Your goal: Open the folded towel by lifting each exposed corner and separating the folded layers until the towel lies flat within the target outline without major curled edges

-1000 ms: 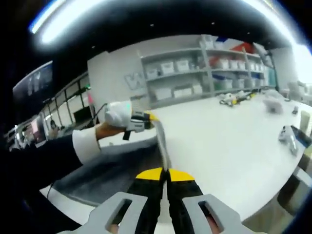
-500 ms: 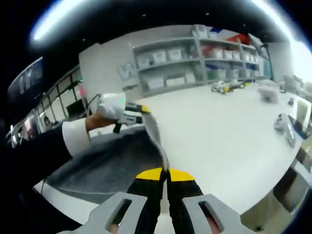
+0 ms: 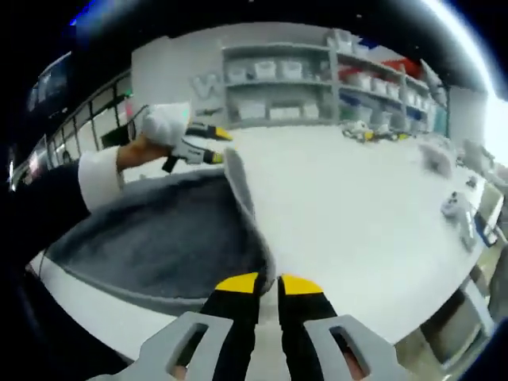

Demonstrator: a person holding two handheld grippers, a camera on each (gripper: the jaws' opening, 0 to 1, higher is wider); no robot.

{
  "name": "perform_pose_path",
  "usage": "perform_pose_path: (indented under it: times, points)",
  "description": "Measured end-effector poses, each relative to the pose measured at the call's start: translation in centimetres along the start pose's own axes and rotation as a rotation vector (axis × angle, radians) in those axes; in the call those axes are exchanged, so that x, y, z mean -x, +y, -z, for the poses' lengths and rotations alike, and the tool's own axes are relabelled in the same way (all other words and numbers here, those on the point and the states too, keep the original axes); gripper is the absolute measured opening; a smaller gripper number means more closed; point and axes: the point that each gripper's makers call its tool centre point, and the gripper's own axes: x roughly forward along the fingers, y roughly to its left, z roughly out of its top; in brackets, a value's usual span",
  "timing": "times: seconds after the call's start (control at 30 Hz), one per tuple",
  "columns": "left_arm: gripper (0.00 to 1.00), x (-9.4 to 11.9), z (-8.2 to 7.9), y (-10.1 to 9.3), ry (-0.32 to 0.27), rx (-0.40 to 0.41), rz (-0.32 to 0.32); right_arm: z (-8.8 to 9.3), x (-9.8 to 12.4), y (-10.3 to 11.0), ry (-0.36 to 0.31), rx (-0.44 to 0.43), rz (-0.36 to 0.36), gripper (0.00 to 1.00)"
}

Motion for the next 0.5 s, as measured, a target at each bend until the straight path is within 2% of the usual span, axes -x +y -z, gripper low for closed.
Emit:
perform_pose_path:
  times: [0.17,0.33,0.4,0.5]
  points:
    - [0.27,0.1,0.2,0.4,0.003,-0.016,-0.014,-0.1,0.2,-0.7,-0.009,0.030,0.027,0.08]
    - [0.21,0.1,0.2,-0.1,-0.016,0.024,-0.001,-1.2,0.6,-0.8,-0.053,0.096,0.048,0.08]
    - [0.14,0.0,0.1,-0.5,-0.018,0.028,0.011,-2.1,0.8,-0.7,-0.092,0.150,0.054,0.07]
    - [0.04,-0.2,-0.8,-1.2,-0.054,0.090,0.046,-3.2,1.1,0.0,-0.138,0.160,0.038,0.04]
